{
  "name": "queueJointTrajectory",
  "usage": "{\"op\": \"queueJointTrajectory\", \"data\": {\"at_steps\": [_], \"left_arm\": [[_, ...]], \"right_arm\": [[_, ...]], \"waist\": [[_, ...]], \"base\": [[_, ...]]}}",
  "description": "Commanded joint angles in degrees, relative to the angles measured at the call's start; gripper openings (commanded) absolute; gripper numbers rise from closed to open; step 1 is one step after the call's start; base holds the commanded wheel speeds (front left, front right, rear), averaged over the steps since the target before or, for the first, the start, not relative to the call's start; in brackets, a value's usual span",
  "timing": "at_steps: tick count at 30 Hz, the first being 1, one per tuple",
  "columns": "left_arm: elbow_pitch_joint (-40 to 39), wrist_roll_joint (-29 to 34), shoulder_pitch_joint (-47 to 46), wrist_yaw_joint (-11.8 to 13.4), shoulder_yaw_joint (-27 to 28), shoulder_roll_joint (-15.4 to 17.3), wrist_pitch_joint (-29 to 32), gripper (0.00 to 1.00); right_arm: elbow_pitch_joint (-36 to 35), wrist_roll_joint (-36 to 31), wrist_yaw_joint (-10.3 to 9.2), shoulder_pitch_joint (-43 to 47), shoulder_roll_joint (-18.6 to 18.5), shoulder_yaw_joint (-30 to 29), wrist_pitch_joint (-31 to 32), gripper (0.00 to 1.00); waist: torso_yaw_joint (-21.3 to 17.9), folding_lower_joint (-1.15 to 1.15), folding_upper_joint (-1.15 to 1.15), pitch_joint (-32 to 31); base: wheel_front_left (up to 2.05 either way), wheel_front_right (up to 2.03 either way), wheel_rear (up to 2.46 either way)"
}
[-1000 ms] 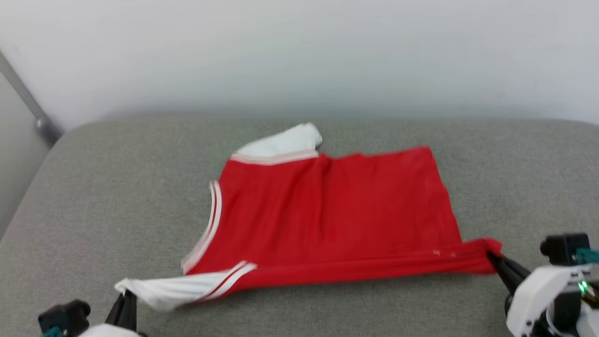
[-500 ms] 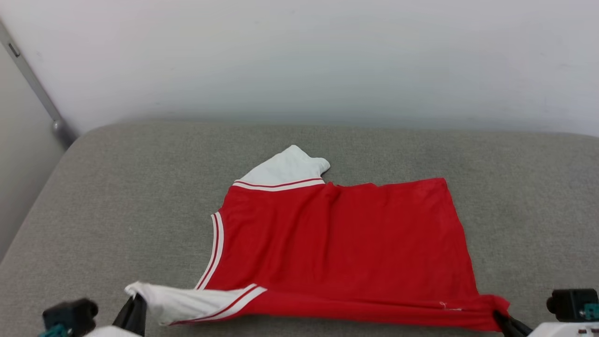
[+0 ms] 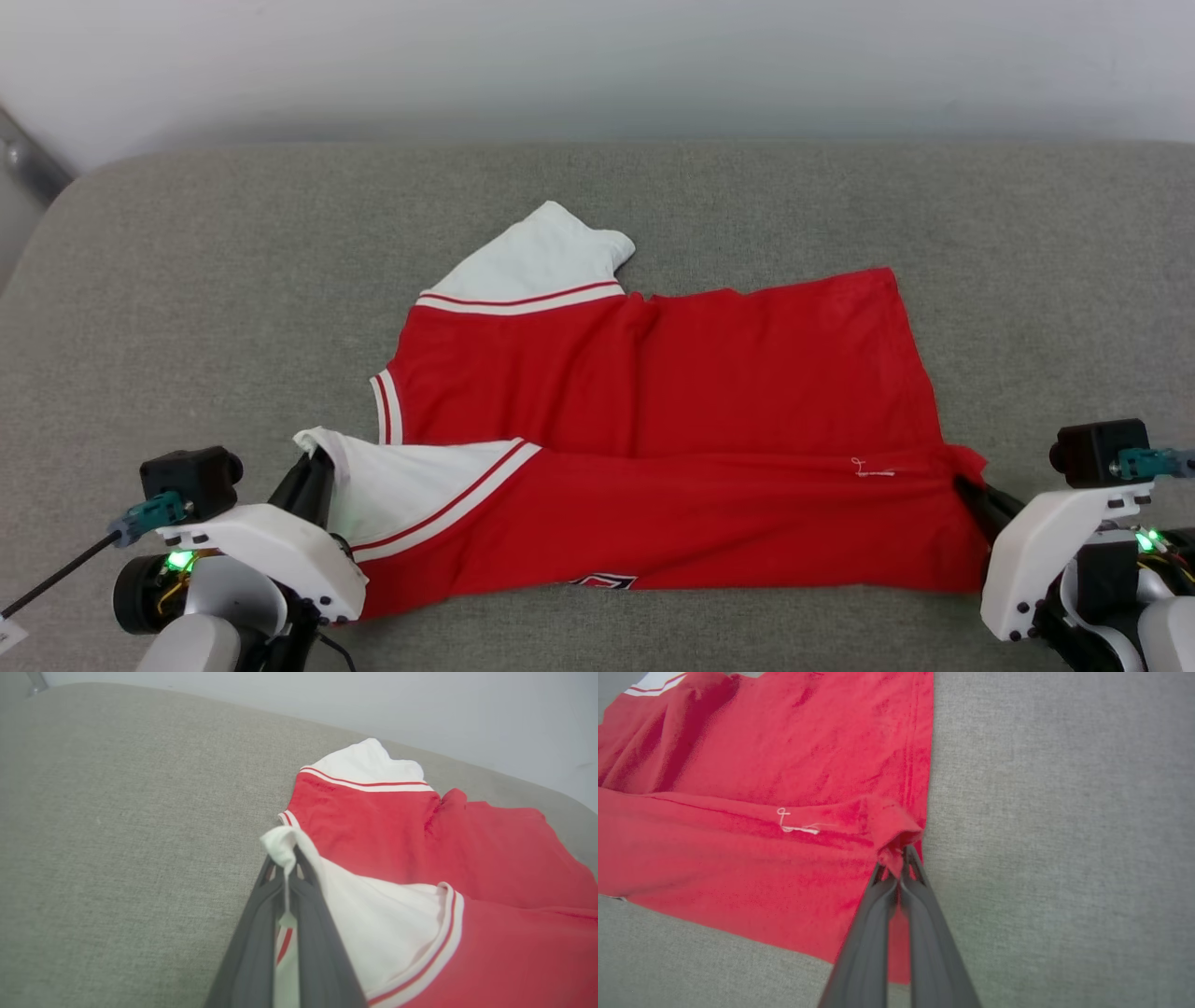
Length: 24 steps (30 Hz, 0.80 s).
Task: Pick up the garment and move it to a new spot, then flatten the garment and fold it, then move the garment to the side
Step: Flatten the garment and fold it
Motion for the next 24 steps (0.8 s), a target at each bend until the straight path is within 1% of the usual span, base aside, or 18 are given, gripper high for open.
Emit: {"op": "queueJointTrajectory", "data": {"at_steps": [1,3,4,5,6,7,8,9,10,14,15,17,18,19,24], "left_arm": [[1.04,-0.26,-1.07,-0.39,-0.13,-0.42,-0.45,0.0],[3.36,-0.64,-2.37,-1.34,-0.76,-0.99,-0.14,0.0],[4.51,-0.79,-2.94,-1.68,-1.07,-1.09,0.12,0.0],[5.71,-0.92,-3.34,-2.07,-1.38,-1.28,0.32,0.02],[6.65,-1.07,-3.82,-2.61,-1.74,-1.64,0.45,0.21],[7.68,-1.42,-4.26,-3.02,-1.85,-1.98,0.46,0.42],[8.7,-1.52,-4.62,-3.33,-1.94,-2.17,0.3,0.66],[9.58,-1.73,-4.99,-3.57,-2.06,-2.33,0.08,0.95],[10.46,-2.02,-5.21,-3.91,-2.07,-2.55,-0.02,1.0],[13.05,-2.56,-5.18,-4.49,-1.68,-2.73,-1.08,1.0],[13.63,-2.87,-4.52,-4.39,-1.2,-2.43,-1.58,1.0],[13.49,-3.12,-3.61,-4.07,-0.79,-1.84,-1.45,1.0],[12.99,-3.39,-2.68,-3.84,-0.38,-1.01,-0.83,1.0],[12.56,-3.7,-2.19,-3.64,-0.28,-0.62,-0.19,1.0],[9.32,-5.26,0.21,-2.82,0.23,2.51,5.36,1.0]], "right_arm": [[0.89,-0.12,-0.06,-1.25,-0.35,0.32,-0.64,0.0],[2.81,-0.08,-0.06,-3.05,-0.57,1.11,-1.83,0.0],[3.89,-0.24,-0.06,-3.8,-0.63,1.59,-2.41,0.07],[5.04,-0.17,-0.06,-4.47,-0.59,2.15,-3.04,0.34],[6.2,-0.15,-0.05,-5.04,-0.58,2.61,-3.83,0.49],[7.45,0.01,-0.05,-5.43,-0.51,2.97,-4.43,1.0],[8.55,0.11,-0.05,-5.83,-0.48,3.41,-5.27,1.0],[9.62,0.24,-0.06,-6.12,-0.49,3.85,-6.13,1.0],[10.38,0.44,-0.06,-6.27,-0.54,4.4,-7.26,1.0],[11.37,1.07,-0.05,-5.68,-1.03,5.51,-13.97,1.0],[11.02,1.2,-0.05,-4.62,-1.01,5.62,-17.75,1.0],[10.03,0.52,-0.05,-3.49,-1.21,5.43,-21.1,1.0],[8.74,0.1,-0.05,-2.26,-0.76,4.6,-24.22,1.0],[7.95,-0.49,-0.05,-1.5,-0.5,4.1,-25.57,1.0],[3.42,-3.73,-0.05,2.9,1.74,0.63,-30.07,1.0]], "waist": [[-0.45,-0.02,0.0,2.2],[-0.56,-0.02,0.0,3.41],[-0.66,-0.02,0.0,3.9],[-0.77,-0.02,0.0,4.27],[-0.83,-0.02,0.0,4.54],[-0.84,-0.02,0.0,4.74],[-0.84,-0.02,0.0,4.88],[-0.82,-0.02,0.0,4.91],[-0.78,-0.02,0.0,4.84],[-0.82,-0.02,0.0,2.9],[-0.98,-0.02,0.0,1.01],[-1.21,-0.02,0.0,-1.02],[-1.49,-0.02,0.0,-3.28],[-1.64,-0.02,0.0,-4.55],[-2.32,-0.02,0.0,-8.86]], "base": [[0.0,0.0,0.0],[0.0,0.0,0.0],[0.0,0.0,0.0],[0.0,0.0,0.0],[0.0,0.0,0.0],[0.0,0.0,0.0],[0.0,0.0,0.0],[0.0,0.0,0.0],[0.0,0.0,0.0],[0.0,0.0,0.0],[0.0,0.0,0.0],[0.0,0.0,0.0],[0.0,0.0,0.0],[0.0,0.0,0.0],[0.0,0.0,0.0]]}}
